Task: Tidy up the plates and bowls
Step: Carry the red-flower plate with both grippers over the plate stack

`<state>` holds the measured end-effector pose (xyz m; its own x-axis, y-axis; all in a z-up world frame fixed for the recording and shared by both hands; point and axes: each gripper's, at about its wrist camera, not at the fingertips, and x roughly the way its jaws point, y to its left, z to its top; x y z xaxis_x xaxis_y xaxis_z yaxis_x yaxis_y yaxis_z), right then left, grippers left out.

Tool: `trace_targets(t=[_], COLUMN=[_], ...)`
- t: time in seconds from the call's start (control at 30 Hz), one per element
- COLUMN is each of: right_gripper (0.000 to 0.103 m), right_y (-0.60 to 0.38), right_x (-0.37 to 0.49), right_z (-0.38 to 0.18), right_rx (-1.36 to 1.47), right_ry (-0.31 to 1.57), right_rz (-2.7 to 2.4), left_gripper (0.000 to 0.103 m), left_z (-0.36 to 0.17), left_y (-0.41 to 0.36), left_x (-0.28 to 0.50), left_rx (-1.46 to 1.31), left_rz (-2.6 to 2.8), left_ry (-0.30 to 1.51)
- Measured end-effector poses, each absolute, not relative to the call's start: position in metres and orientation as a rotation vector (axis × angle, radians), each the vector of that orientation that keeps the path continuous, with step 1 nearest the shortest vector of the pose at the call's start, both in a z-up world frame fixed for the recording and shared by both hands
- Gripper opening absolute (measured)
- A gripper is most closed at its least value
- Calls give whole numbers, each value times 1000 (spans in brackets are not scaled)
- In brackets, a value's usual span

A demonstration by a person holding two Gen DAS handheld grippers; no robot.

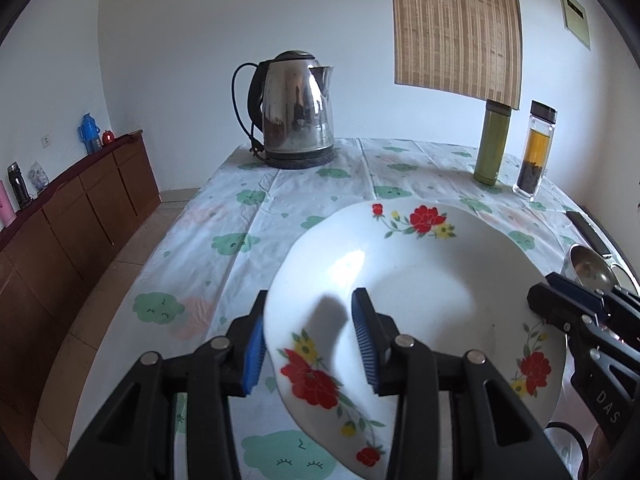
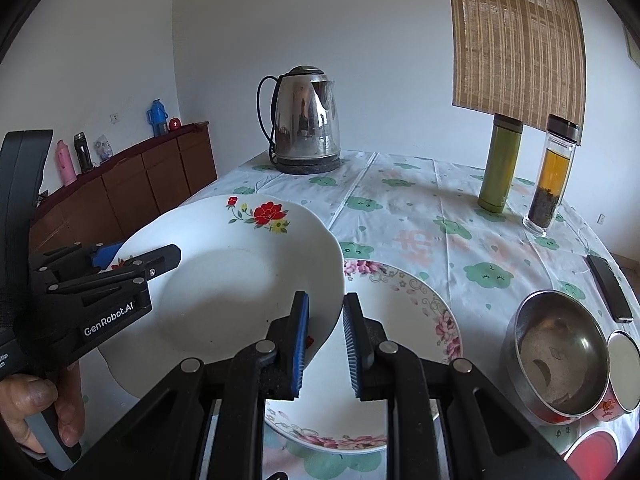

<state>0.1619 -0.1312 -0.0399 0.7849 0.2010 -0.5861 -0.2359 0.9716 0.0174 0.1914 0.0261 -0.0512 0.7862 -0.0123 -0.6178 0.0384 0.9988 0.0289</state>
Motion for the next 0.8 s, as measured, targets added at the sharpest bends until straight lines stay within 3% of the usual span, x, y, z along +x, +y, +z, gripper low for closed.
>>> trace_targets(t=[0.8], right_gripper=[19], right_y=[-179], right_x=[161], right_z=[-37], right_rx=[13], right_ry=[621], right_rz=[155], left_gripper=[39], left_z=[-49], left_y=[-26], left_x=[201], left_rx=[63], left_rz=[-72], left_ry=[672])
